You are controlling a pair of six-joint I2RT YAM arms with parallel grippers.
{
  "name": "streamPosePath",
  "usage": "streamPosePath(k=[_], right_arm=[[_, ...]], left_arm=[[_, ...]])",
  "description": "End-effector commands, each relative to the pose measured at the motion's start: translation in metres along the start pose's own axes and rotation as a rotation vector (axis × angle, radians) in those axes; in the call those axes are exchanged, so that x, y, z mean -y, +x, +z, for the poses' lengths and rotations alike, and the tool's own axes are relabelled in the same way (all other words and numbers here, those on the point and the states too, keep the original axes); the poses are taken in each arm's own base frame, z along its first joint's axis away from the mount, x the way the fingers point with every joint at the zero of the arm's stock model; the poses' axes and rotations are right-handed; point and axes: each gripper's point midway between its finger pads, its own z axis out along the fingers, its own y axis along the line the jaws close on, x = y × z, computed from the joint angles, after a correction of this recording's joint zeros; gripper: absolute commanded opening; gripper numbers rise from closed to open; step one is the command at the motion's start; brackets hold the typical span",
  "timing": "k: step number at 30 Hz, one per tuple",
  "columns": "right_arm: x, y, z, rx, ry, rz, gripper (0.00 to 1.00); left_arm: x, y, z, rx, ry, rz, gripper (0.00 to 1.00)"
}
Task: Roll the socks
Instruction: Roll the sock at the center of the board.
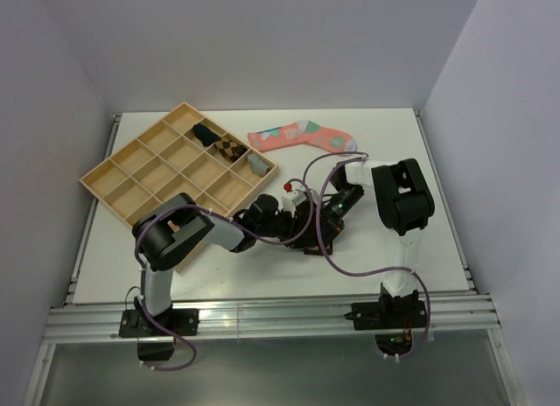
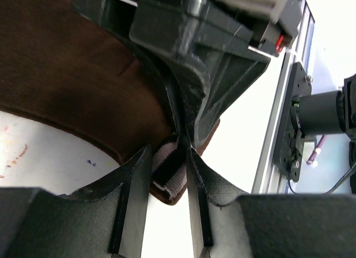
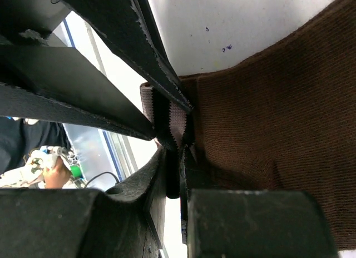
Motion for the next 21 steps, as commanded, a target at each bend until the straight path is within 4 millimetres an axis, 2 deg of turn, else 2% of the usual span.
streamPosePath(k=[1, 11, 21], right_arm=[[0.018, 0.005, 0.0, -0.028, 0.052, -0.013, 0.06], [0.023, 0.0, -0.001, -0.012, 0.079, 0.002, 0.06], [0.03, -0.008, -0.007, 0.009, 0.148, 0.017, 0.06]], left_arm=[[0.016, -0.011, 0.005, 0.017, 0.084, 0.044, 0.36], [0.008, 0.01, 0.004, -0.033, 0.055, 0.001, 0.34], [0.02, 0.027, -0.001, -0.088, 0.04, 0.0, 0.3]])
